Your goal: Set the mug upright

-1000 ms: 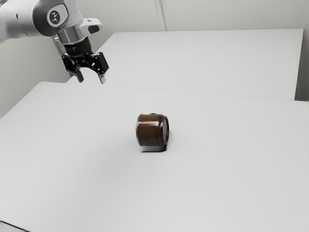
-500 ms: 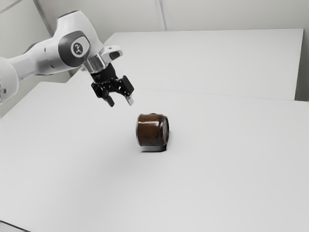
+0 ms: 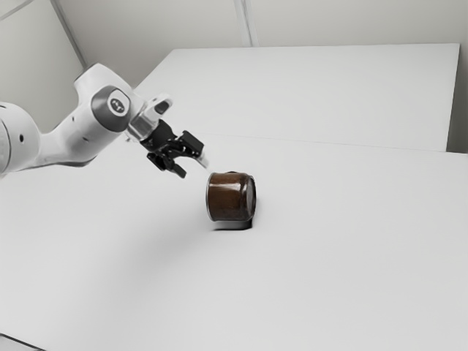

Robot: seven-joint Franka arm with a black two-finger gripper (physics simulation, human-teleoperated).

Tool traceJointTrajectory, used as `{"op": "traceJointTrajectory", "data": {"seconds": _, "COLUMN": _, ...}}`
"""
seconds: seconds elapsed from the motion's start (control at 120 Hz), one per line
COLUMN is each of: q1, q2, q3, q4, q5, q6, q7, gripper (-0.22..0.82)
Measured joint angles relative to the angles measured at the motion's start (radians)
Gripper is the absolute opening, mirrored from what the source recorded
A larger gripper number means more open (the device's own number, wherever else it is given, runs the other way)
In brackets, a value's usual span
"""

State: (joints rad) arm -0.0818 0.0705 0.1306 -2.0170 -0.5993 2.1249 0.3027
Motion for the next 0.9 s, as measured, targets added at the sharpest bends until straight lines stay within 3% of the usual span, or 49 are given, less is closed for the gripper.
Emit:
{"op": "traceJointTrajectory", "data": {"seconds": 0.417, "q1": 0.032, "q2": 0.115, "q3": 0.001, "q4": -0.011, "q5": -0.285, "q6": 0.068, "q7": 0.272, "gripper": 0.58}}
{"op": "traceJointTrajectory", "data": {"seconds": 0.9, "q1": 0.036, "q2": 0.162, "q3": -0.002, "q4": -0.082, "q5": -0.671, "q6": 0.061, "q7": 0.604, "gripper": 0.58}}
